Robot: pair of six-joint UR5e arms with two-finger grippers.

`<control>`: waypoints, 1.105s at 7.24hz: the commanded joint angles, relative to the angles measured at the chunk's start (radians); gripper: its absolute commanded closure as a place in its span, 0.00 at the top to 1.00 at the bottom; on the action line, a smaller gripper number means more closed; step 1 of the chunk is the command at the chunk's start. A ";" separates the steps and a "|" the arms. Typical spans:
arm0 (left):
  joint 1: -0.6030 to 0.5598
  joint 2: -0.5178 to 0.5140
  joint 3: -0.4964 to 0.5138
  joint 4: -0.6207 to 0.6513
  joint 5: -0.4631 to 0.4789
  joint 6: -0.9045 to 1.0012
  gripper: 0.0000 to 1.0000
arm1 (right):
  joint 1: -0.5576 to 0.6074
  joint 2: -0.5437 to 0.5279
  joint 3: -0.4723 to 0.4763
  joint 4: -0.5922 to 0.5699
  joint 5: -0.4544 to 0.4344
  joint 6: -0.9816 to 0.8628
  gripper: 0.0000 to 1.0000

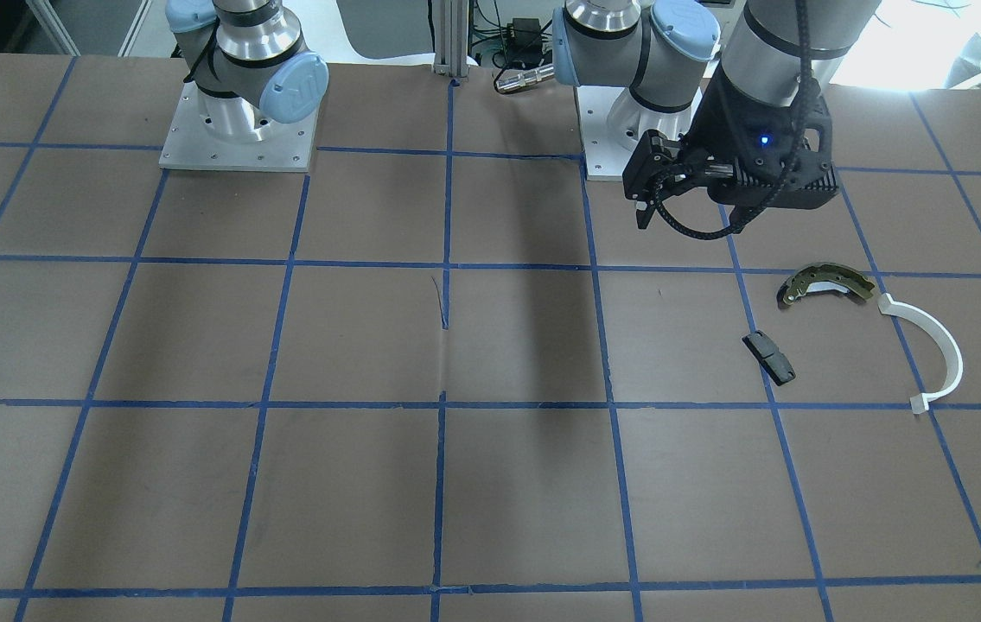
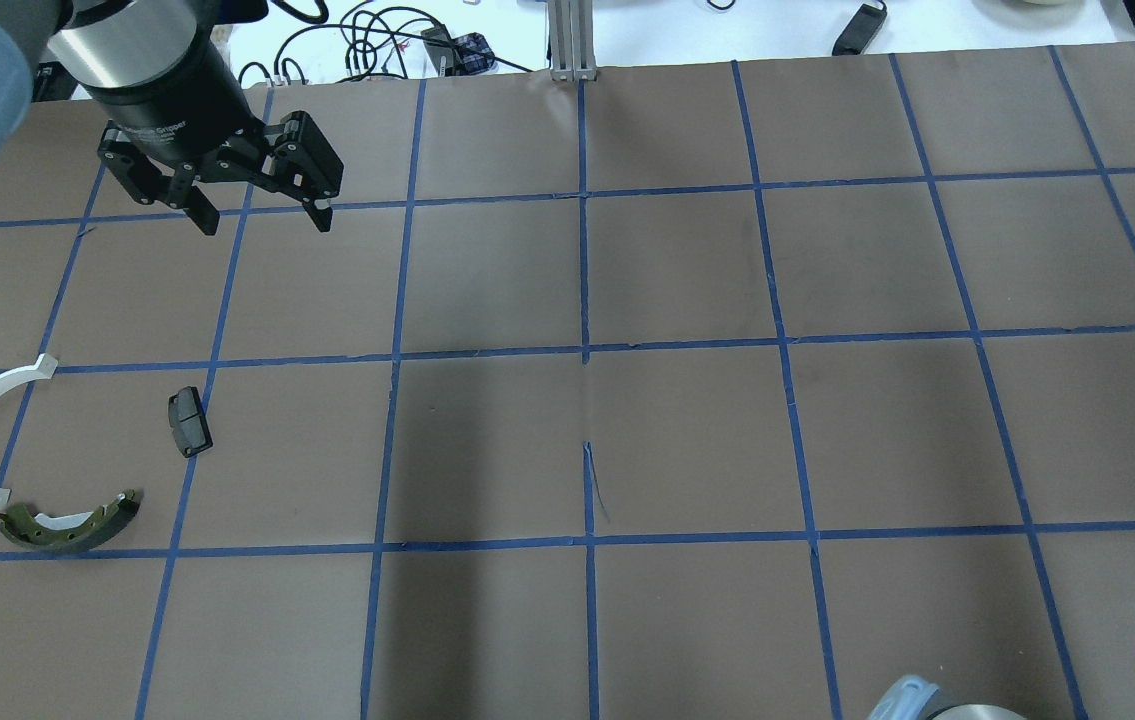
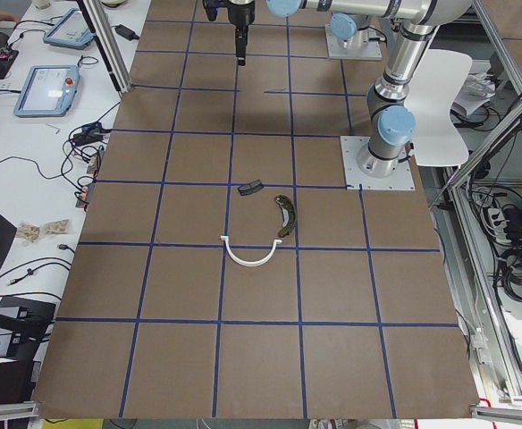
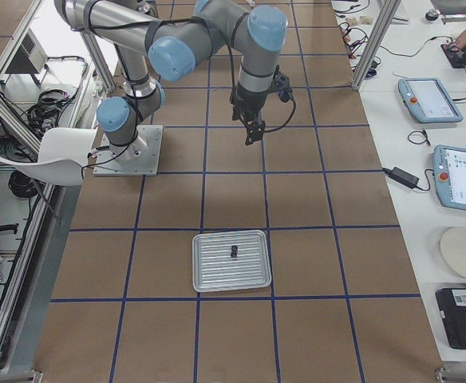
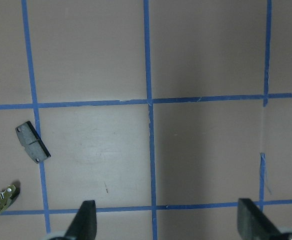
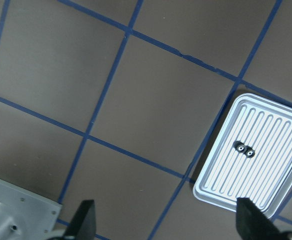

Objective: Place bearing gear from tray to pile

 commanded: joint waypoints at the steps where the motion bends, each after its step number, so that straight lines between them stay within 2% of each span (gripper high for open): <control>1: 0.001 0.000 -0.001 0.000 0.000 0.000 1.00 | -0.183 0.093 0.120 -0.251 0.011 -0.436 1.00; 2: 0.001 0.000 -0.001 0.000 0.000 0.000 1.00 | -0.217 0.165 0.189 -0.411 0.010 -0.617 1.00; 3: 0.001 0.000 -0.001 0.000 0.000 0.000 1.00 | -0.243 0.223 0.265 -0.556 0.017 -0.702 0.97; 4: 0.000 0.000 -0.001 0.000 0.000 0.000 1.00 | -0.245 0.260 0.333 -0.698 0.019 -0.835 0.97; 5: 0.001 0.000 -0.001 0.000 0.000 0.000 1.00 | -0.247 0.280 0.388 -0.811 0.060 -1.022 0.97; 6: 0.001 0.002 -0.001 0.000 0.000 0.000 1.00 | -0.247 0.300 0.415 -0.846 0.081 -1.113 0.96; 8: 0.001 0.000 -0.001 0.000 -0.001 0.000 1.00 | -0.247 0.348 0.406 -0.849 0.141 -1.200 0.93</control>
